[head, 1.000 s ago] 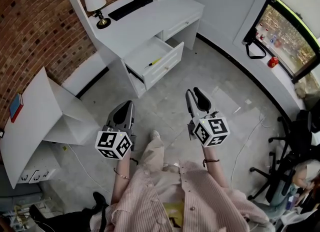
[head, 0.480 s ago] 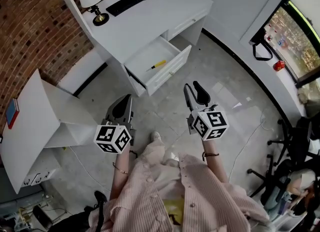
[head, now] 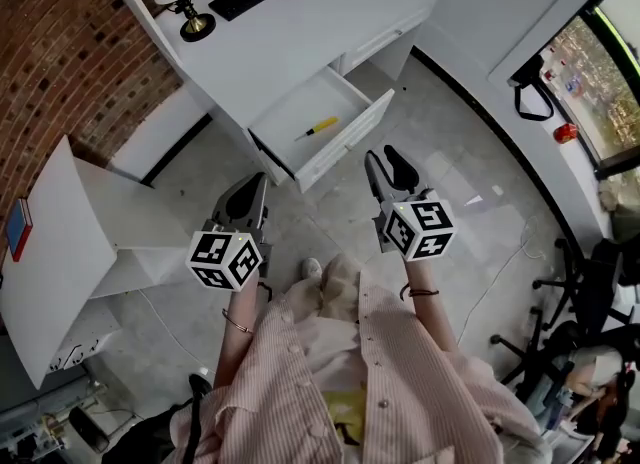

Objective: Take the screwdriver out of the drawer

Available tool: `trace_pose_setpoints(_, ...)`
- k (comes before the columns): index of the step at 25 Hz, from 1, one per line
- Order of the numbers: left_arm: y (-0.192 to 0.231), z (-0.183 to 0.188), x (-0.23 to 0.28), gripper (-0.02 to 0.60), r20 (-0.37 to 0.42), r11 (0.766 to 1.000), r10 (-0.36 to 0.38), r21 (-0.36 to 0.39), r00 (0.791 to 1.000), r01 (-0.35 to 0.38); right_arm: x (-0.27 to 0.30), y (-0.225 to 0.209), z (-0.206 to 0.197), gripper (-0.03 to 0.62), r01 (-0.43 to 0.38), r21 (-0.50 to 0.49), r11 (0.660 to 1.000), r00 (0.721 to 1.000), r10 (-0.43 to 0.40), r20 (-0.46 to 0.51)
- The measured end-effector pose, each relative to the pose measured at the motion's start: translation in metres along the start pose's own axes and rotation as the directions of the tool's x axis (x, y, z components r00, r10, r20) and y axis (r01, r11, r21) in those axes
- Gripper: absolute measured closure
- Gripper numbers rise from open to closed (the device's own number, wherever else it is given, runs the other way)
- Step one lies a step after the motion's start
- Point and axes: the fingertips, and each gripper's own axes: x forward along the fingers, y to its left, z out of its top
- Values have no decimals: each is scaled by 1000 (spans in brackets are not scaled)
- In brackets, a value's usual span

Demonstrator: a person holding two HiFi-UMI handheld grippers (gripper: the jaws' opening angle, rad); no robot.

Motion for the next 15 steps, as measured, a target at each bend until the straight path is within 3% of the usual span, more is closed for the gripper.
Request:
trace_pose_setpoints(9,28,-11,48,581,-50,998,26,-62,998,-29,65,-24,-13,462,-58,4,998,994,58,-89)
trace_pose_setpoints(15,56,-23,99,581,-113,990,75,-114,991,-88,130,-48,-21,462,-151,-27,988,969,143,-199)
